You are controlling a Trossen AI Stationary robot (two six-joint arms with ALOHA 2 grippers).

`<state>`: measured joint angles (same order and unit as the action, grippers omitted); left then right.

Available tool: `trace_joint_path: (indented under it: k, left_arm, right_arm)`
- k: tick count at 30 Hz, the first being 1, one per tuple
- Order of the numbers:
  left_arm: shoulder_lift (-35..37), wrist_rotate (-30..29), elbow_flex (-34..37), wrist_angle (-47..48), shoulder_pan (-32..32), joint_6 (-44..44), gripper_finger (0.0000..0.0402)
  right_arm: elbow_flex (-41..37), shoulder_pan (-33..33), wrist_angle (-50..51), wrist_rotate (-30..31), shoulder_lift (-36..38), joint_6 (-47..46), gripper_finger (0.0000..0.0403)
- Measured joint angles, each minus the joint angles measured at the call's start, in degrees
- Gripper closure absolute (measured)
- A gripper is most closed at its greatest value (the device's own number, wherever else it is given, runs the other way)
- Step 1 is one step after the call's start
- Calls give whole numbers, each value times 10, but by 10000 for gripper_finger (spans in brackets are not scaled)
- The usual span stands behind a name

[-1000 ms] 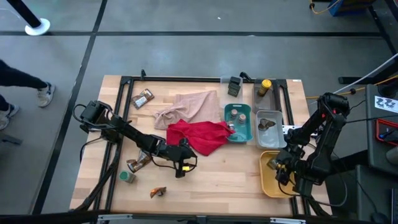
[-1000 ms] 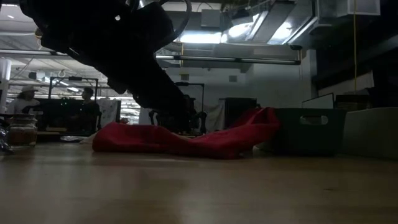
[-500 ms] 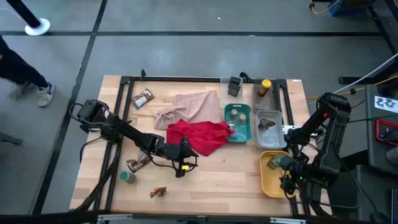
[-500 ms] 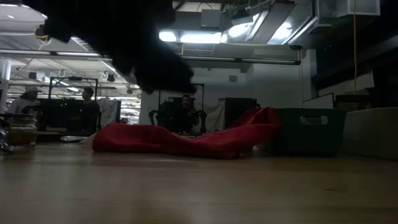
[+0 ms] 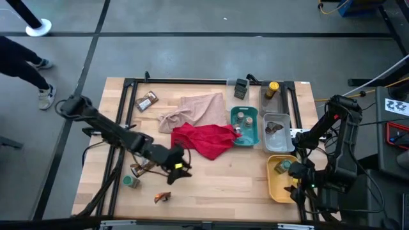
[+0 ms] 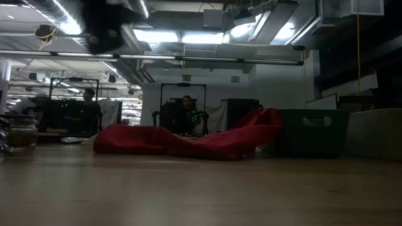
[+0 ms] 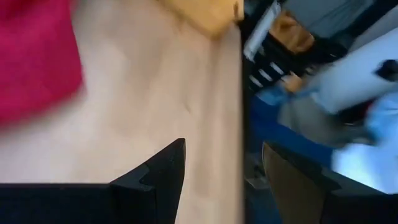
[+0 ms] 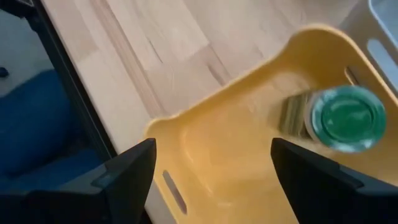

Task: Sort spices by type
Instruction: Put the bottom orange pouch seasoning into the light blue bin

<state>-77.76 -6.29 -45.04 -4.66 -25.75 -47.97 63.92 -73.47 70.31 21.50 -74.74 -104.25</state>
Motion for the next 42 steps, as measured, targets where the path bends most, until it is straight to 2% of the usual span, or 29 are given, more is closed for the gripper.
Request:
trace_joint_path:
  k: [5, 7, 15, 21, 29, 42]
  left_arm:
    - [45, 71, 0, 69, -34, -199, 205]
    - [58, 79, 0, 84, -48, -262, 205]
    - [63, 82, 0, 115, -88, -383, 205]
    - [63, 93, 0, 129, -117, -432, 205]
    - [62, 93, 0, 207, -147, -490, 213]
    - [23, 98, 0, 203, -152, -471, 238]
  right_arm:
    - [0, 0, -2, 37, 0, 6, 86]
    - [0, 0, -6, 54, 0, 16, 86]
    - [0, 0, -16, 65, 0, 59, 86]
    - [0, 0, -16, 82, 0, 60, 86]
    - [0, 0, -16, 89, 0, 60, 86]
    - [0, 0, -18, 106, 0, 60, 86]
